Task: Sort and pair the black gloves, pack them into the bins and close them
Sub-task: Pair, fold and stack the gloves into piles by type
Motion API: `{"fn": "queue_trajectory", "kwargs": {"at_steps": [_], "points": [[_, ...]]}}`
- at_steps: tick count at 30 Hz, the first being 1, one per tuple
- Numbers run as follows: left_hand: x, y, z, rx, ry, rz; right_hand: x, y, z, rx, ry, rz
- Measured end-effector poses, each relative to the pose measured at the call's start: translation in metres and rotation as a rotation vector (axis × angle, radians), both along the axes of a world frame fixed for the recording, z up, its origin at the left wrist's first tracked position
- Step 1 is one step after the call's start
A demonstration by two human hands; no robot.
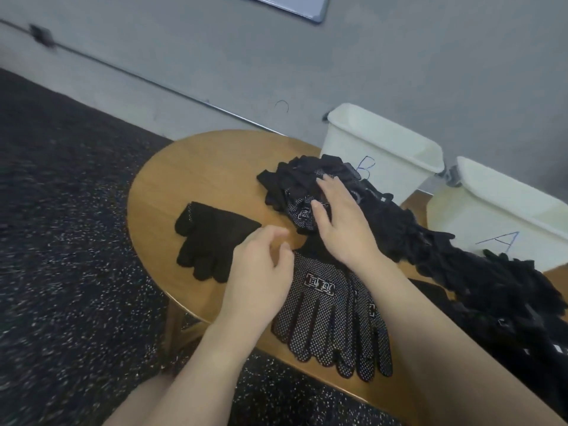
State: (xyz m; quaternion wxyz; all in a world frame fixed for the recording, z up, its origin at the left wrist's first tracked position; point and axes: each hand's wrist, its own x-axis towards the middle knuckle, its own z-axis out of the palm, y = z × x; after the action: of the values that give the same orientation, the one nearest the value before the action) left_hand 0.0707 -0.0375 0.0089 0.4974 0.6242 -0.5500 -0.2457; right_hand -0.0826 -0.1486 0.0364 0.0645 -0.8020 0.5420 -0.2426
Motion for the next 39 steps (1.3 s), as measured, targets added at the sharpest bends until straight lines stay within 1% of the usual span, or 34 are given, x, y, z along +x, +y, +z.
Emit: {"fn": "queue_trajectory", "kwargs": {"at_steps": [3, 7, 12, 14, 16, 20, 25, 31, 37, 38, 39], "points": [[0.003, -0.006, -0.002, 0.002, 0.035, -0.023, 0.007, -0.014, 0.001, -0.084, -0.023, -0.055], [0.003, -0.011, -0.005, 0.011, 0.080, -0.005, 0.015, -0.029, 0.000, -0.116, 0.039, -0.121], [0.000, -0.013, -0.006, 0.029, 0.120, -0.012, 0.022, -0.039, 0.000, -0.181, 0.031, -0.178], [0.000, -0.013, -0.007, 0.032, 0.125, -0.015, 0.022, -0.040, 0.003, -0.204, -0.015, -0.181], [0.000, -0.013, -0.008, 0.024, 0.126, -0.013, 0.021, -0.038, 0.009, -0.208, -0.117, -0.177], [-0.001, -0.011, -0.009, 0.029, 0.130, -0.001, 0.015, -0.030, 0.036, -0.228, -0.292, -0.175], [-0.007, -0.009, -0.009, 0.026, 0.137, 0.000, 0.004, -0.014, 0.094, -0.227, -0.316, -0.159], [-0.020, -0.002, -0.004, -0.020, 0.147, -0.025, -0.017, 0.030, 0.149, -0.160, -0.459, -0.148], [-0.027, 0.019, -0.007, -0.065, 0.126, -0.099, -0.043, 0.084, 0.178, -0.120, -0.437, -0.143], [-0.027, 0.023, -0.006, -0.061, 0.145, -0.128, -0.046, 0.092, 0.179, -0.106, -0.448, -0.124], [-0.029, 0.027, -0.003, -0.043, 0.206, -0.168, -0.048, 0.100, 0.180, -0.088, -0.457, -0.107]]}}
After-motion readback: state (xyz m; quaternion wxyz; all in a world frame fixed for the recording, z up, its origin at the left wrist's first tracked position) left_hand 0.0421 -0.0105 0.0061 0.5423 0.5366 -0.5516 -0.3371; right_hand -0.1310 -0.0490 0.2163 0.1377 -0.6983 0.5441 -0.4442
